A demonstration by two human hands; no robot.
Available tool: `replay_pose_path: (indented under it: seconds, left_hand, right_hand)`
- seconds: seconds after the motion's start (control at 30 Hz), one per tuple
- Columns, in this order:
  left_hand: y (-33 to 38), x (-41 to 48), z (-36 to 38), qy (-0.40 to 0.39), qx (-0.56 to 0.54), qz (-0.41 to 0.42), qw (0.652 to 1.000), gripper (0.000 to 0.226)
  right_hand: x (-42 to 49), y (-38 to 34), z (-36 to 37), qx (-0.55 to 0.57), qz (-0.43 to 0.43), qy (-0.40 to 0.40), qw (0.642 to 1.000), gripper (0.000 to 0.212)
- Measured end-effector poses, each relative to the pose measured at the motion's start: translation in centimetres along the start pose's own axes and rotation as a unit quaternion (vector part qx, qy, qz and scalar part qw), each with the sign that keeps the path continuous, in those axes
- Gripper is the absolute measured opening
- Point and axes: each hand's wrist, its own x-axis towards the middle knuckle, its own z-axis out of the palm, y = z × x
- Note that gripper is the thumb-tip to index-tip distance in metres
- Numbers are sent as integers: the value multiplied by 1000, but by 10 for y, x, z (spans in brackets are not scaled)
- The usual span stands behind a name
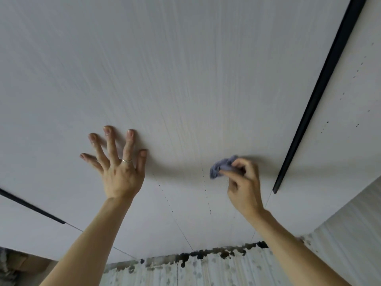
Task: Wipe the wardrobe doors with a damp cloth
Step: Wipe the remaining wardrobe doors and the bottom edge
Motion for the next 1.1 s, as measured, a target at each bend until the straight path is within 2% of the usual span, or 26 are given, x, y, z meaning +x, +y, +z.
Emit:
replay_pose_path:
  seconds: [0.03, 0.1, 0.23, 0.33, 0.4, 0.47, 0.53, 0.6, 0.67, 0.77, 0.83, 1.0, 1.1]
  left_hand:
    - [-2, -3, 4, 4, -4, -4, 1000, 58]
    - [2, -9, 12, 5, -19, -9, 1000, 58]
    - [-10, -59, 29, -44, -39, -8, 998, 64]
    - [-29, -96, 43, -74, -35, 0, 997, 54]
    - [-39, -106, 54, -67, -41, 15, 997, 51]
    - [-45, -110, 66, -40, -34, 33, 998, 52]
    - [-50, -113, 77, -12, -30, 46, 998, 54]
    - [-48, -111, 82, 7, -26, 53, 998, 54]
    - [-51, -111, 85, 29, -17, 61, 998, 55]
    - [-53, -109, 94, 75, 2, 84, 994, 56]
    - [-55, -110, 100, 92, 2, 83, 992, 56]
    - [-61, -112, 104, 101, -2, 86, 991, 59]
    - [-66, -114, 102, 104, -14, 99, 990, 59]
  right_hand:
    - [-14, -4, 10, 1, 8, -32, 999, 50]
    - [-17, -18, 16, 21, 14, -36, 999, 50]
    - [30, -60, 17, 46, -61, 75, 994, 34]
    - [42, -58, 29, 13, -92, 120, 988, 34]
    - [11, -41, 44, -24, -138, 78, 987, 33]
    - [-30, -25, 60, -49, -183, -22, 982, 35]
    - [-57, -11, 73, -65, -180, -92, 977, 37]
    - [-54, -13, 79, -46, -140, -101, 984, 46]
    - [-34, -34, 81, -29, -143, -57, 988, 48]
    - [8, -73, 76, -22, -169, 80, 982, 30]
    - [12, -81, 86, -31, -195, 108, 974, 30]
    - [-59, -49, 120, -80, -249, -43, 964, 48]
    - [-58, -58, 124, -59, -222, -41, 972, 52]
